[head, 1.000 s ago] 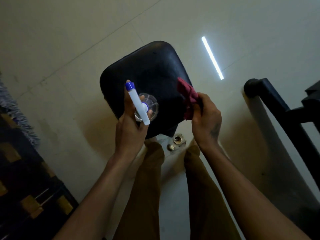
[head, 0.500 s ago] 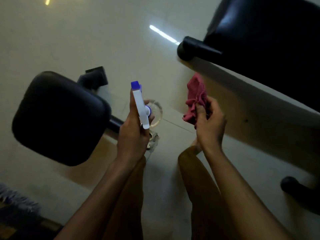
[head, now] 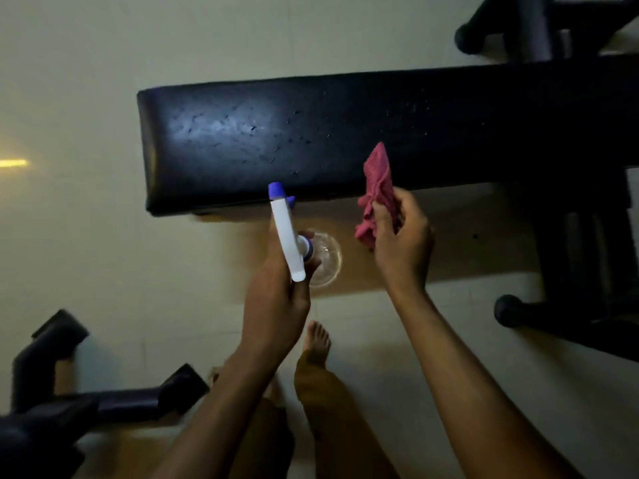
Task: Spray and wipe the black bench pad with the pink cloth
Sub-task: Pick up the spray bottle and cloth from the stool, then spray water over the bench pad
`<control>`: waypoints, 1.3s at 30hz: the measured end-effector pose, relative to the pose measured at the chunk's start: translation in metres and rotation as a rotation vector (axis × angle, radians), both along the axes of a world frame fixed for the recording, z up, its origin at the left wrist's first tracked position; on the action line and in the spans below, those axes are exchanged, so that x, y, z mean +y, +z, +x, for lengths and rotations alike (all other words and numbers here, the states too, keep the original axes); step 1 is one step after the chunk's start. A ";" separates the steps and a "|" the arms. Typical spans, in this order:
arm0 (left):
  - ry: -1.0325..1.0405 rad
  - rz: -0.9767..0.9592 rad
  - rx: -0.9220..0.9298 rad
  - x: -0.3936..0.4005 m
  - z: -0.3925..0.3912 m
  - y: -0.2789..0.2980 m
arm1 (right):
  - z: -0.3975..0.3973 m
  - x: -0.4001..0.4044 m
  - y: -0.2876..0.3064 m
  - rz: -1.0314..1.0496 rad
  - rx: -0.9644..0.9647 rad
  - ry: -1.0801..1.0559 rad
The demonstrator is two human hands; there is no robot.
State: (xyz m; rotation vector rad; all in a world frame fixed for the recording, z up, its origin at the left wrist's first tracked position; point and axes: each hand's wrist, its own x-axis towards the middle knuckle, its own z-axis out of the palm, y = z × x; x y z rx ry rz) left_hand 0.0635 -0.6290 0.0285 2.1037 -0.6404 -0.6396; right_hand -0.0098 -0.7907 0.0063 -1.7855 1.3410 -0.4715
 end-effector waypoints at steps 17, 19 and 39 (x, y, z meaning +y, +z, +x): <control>-0.189 -0.081 0.054 -0.180 0.109 -0.004 | 0.041 -0.281 -0.008 -0.233 0.449 -0.033; -0.220 -0.069 0.047 -0.201 0.114 -0.009 | 0.037 -0.292 -0.025 -0.249 0.509 0.041; -0.069 0.084 0.088 -0.300 0.053 -0.025 | 0.030 -0.368 -0.094 -0.223 0.702 0.625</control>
